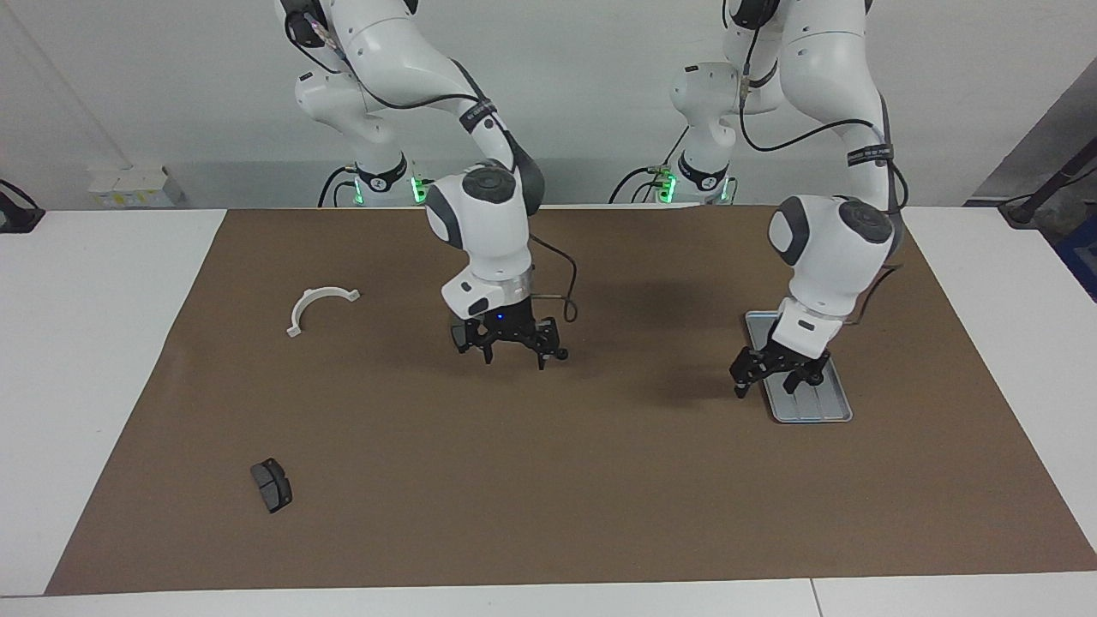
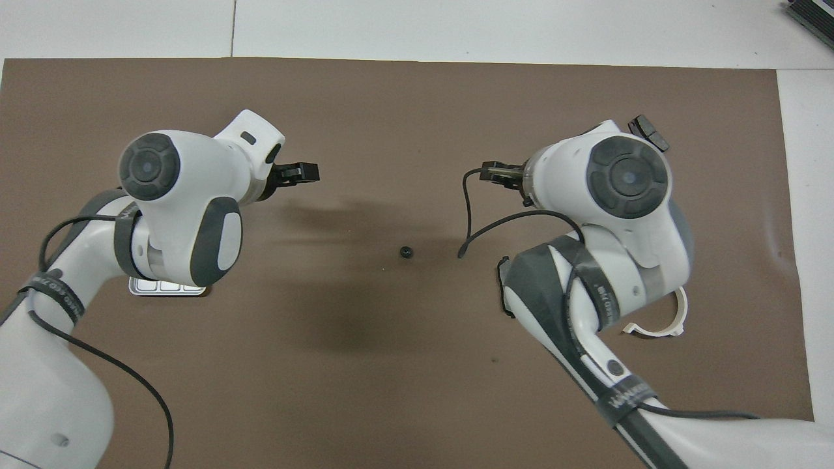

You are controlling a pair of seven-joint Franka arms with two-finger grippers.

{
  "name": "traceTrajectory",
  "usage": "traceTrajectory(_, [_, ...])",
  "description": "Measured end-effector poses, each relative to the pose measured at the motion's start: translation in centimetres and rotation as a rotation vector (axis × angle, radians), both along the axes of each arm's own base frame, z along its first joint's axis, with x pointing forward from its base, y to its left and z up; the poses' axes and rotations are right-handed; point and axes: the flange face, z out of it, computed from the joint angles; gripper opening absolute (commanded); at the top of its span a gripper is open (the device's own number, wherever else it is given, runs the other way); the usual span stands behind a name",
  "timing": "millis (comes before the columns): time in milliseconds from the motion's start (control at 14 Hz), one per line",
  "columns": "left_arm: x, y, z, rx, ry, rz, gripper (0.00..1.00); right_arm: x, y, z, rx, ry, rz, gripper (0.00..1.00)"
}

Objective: Pick bearing gear from pile to tray
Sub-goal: 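Grasp the second gear with the left gripper while the right gripper withdraws, then carry the held gear with the left gripper over the tray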

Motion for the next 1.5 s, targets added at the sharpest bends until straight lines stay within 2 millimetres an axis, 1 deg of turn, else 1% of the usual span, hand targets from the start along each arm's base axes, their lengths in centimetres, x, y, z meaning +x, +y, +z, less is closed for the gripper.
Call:
traceTrajectory(72, [-1.2, -2.8, -0.1, -0.006, -0.001, -0.028, 1.0, -0.1, -2.8, 1.9, -0.02, 0.006, 0.008, 1.0])
traceTrajectory(215, [-3.6, -7.5, -0.6, -0.012, 0.0, -0.085, 1.0, -0.9, -7.3, 5.0, -0.045, 0.028, 0.016, 1.0])
traceTrajectory(358, [-6.0, -11.3, -1.3, -0.01, 0.01, -0.149, 1.0, -1.8, -10.3, 7.3, -0.064, 0.047, 0.018, 1.0])
traceTrajectory(502, [-7.8, -14.2, -2.4, -0.009, 0.011, -0.201, 0.96, -2.1, -12.6, 8.9, -0.057, 0.066, 0.027, 1.0])
traceTrajectory(645, [-8.7, -15.6, -3.6, -0.001, 0.013, -0.238, 0.91, -2.0, -14.9, 10.3, -0.037, 0.088, 0.04, 1.0])
traceTrajectory(717, [-9.0, -15.8, -4.1, 0.007, 0.016, -0.26, 0.87, -2.1, -15.8, 10.9, -0.032, 0.101, 0.047, 1.0])
traceTrajectory(860, [-9.3, -15.8, -5.0, 0.022, 0.023, -0.295, 0.79, -2.4, -16.7, 11.5, -0.03, 0.136, 0.053, 1.0])
traceTrajectory(1075, [-9.8, -15.8, -5.7, 0.034, 0.032, -0.324, 0.73, -3.2, -16.9, 11.5, -0.015, 0.191, 0.072, 1.0])
traceTrajectory(1290, [-10.4, -16.1, -6.0, 0.039, 0.034, -0.344, 0.72, -3.4, -16.4, 11.6, -0.016, 0.195, 0.083, 1.0])
traceTrajectory(1505, [-10.6, -16.3, -6.1, 0.061, 0.023, -0.373, 0.71, -3.4, -16.4, 11.5, -0.016, 0.202, 0.086, 1.0])
